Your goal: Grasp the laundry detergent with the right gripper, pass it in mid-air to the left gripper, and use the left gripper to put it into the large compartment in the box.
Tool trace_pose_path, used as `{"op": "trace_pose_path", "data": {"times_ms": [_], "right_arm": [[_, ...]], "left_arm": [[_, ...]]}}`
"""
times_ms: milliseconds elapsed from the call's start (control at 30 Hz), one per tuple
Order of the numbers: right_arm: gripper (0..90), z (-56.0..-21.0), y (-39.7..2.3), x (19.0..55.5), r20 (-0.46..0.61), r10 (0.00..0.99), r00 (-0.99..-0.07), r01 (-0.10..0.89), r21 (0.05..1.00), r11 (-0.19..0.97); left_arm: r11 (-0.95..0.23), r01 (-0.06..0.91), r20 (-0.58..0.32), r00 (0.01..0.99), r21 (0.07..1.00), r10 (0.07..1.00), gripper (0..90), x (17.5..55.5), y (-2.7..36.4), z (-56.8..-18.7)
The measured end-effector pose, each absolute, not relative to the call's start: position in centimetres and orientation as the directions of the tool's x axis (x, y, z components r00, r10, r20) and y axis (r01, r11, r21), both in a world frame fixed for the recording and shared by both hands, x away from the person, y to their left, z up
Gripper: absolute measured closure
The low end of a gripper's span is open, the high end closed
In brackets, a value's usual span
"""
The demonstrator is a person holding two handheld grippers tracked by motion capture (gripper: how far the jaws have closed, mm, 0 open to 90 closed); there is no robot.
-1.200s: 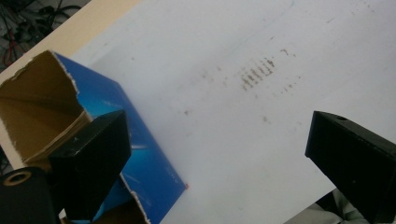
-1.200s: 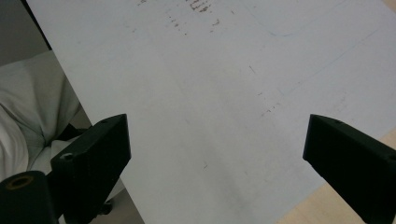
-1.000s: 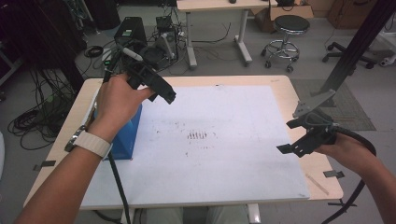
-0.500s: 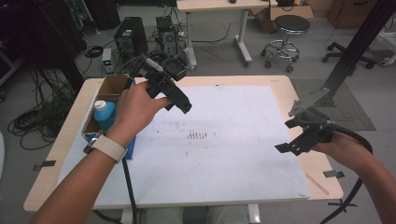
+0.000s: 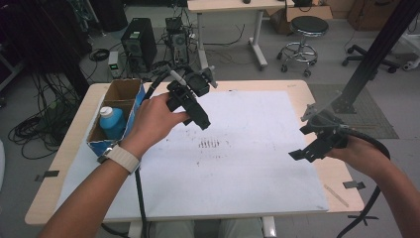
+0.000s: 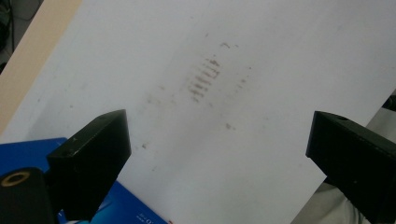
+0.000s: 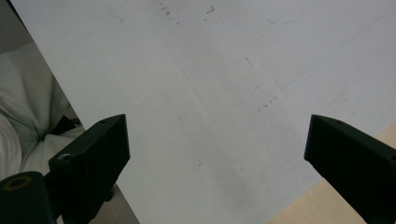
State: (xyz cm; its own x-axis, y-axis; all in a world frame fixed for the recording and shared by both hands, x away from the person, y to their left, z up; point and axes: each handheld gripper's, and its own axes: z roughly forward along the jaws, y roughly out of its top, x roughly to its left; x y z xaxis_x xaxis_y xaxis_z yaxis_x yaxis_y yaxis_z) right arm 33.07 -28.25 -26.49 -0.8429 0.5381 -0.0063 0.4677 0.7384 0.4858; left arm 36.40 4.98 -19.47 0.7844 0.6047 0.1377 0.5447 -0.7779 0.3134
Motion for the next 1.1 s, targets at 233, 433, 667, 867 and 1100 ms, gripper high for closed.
{"op": "trace_pose_path", "data": {"times_ms": [233, 433, 667, 867, 1100], "right_arm": [[6.6, -26.7, -28.2, 33.5, -0.001, 0.543, -0.84, 0.477, 0.477, 0.739], [6.5, -26.9, -28.1, 33.7, 0.006, 0.545, -0.839, 0.482, 0.472, 0.738], [6.5, -26.9, -28.3, 33.6, 0.005, 0.544, -0.839, 0.483, 0.468, 0.74], [6.6, -26.8, -28.2, 33.7, 0.002, 0.543, -0.839, 0.481, 0.468, 0.742], [6.5, -26.6, -28.0, 34.1, 0.0, 0.538, -0.843, 0.475, 0.471, 0.743]], "left_arm": [[-0.828, 0.479, 0.126, 0.839, 0.292, 0.53, 6.9, 35.5, 3.6, -20.3], [-0.857, 0.435, 0.126, 0.867, 0.277, 0.481, 7.1, 34.8, 2.9, -20.6], [-0.881, 0.388, 0.122, 0.894, 0.272, 0.431, 7.2, 34.2, 1.7, -20.8], [-0.894, 0.353, 0.117, 0.911, 0.276, 0.396, 7.1, 33.8, 0.9, -20.9], [-0.9, 0.336, 0.115, 0.919, 0.279, 0.378, 7.1, 33.6, 0.5, -21.1]]}}
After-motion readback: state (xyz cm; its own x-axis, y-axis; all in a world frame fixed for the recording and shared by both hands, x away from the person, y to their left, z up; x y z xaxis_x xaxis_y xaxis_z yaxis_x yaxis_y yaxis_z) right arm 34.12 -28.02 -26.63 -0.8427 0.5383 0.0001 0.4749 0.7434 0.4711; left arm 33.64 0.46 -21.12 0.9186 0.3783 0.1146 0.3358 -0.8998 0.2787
